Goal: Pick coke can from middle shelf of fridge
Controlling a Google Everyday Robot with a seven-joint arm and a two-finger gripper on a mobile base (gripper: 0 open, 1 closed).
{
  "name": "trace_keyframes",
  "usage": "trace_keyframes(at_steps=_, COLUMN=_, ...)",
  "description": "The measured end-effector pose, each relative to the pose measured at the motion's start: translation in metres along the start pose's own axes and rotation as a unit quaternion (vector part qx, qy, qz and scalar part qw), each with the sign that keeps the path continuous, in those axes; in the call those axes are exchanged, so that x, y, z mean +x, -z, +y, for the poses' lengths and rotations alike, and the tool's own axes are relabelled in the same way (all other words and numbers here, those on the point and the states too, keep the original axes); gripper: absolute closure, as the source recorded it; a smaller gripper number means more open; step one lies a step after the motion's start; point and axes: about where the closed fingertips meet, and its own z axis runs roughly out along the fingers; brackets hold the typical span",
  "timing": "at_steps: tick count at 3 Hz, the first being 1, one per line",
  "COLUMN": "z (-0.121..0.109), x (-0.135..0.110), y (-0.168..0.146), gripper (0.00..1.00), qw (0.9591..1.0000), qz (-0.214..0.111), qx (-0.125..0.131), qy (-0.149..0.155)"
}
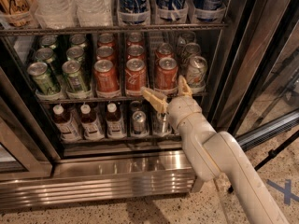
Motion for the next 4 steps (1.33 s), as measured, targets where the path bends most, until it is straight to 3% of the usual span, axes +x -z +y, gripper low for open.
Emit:
trace_keyframes(at_steps=2, z=-0.006, x=0.001, y=-0.011, gripper=0.65, qw=1.0000, qz=0.006, qx=0.001, qy=0.003)
trace_keyframes(at_steps=3, z=-0.007, x=0.000, y=-0.011, gripper=0.62, qw=1.0000, qz=0.006, qx=0.001, qy=0.003)
trace_keyframes(at_steps=4, z=-0.007, x=0.000, y=-0.011, gripper=0.39, qw=1.0000, qz=0.005, qx=0.001, qy=0.003)
